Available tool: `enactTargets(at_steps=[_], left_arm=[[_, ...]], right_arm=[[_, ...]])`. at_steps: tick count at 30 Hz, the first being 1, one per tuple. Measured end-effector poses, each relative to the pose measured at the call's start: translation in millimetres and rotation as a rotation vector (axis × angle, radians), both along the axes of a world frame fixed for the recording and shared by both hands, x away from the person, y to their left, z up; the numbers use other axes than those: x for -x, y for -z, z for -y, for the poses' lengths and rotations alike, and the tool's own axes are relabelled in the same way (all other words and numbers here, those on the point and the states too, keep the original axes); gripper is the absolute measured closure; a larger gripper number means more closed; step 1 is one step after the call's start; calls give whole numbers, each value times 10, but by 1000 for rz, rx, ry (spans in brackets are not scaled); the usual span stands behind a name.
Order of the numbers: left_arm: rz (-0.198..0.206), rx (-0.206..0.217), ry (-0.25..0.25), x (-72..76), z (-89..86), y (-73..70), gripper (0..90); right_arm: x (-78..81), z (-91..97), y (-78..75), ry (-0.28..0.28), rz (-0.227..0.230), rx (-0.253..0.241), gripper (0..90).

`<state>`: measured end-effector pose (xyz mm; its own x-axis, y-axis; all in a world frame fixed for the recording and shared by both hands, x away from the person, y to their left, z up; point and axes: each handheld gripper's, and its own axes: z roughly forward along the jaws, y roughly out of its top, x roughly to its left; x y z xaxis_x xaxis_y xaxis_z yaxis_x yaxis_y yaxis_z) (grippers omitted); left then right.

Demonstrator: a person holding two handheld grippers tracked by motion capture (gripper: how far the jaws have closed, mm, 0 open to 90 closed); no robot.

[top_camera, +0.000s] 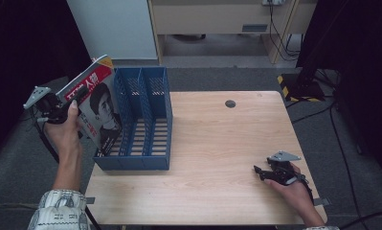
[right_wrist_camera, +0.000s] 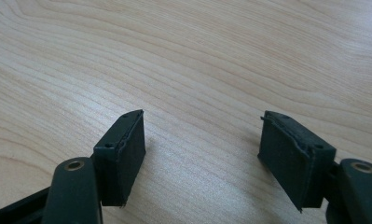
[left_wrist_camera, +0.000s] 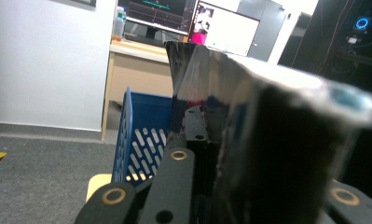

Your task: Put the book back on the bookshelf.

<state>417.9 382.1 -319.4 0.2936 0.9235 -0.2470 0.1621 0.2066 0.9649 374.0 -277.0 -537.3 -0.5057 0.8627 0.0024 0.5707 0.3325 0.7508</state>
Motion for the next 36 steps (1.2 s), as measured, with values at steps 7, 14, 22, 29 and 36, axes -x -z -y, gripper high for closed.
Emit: enactTargets(at_steps=[7, 14, 22, 29, 36], left_arm=[[-15, 14, -4, -8, -14, 73, 864], [-36, 6, -8, -19, -22, 144, 864], [-48, 2, -11, -40, 28, 253, 864], [-51, 11, -7, -64, 60, 314, 864], [-65, 12, -8, -75, 67, 384, 864]], right_arm=[[0, 0, 0, 0, 0, 0, 315], [0, 0, 0, -1, 0, 0, 314], [1, 0, -1, -1, -2, 0, 314], [0, 1, -1, -2, -2, 0, 314], [0, 0, 0, -2, -1, 0, 314]])
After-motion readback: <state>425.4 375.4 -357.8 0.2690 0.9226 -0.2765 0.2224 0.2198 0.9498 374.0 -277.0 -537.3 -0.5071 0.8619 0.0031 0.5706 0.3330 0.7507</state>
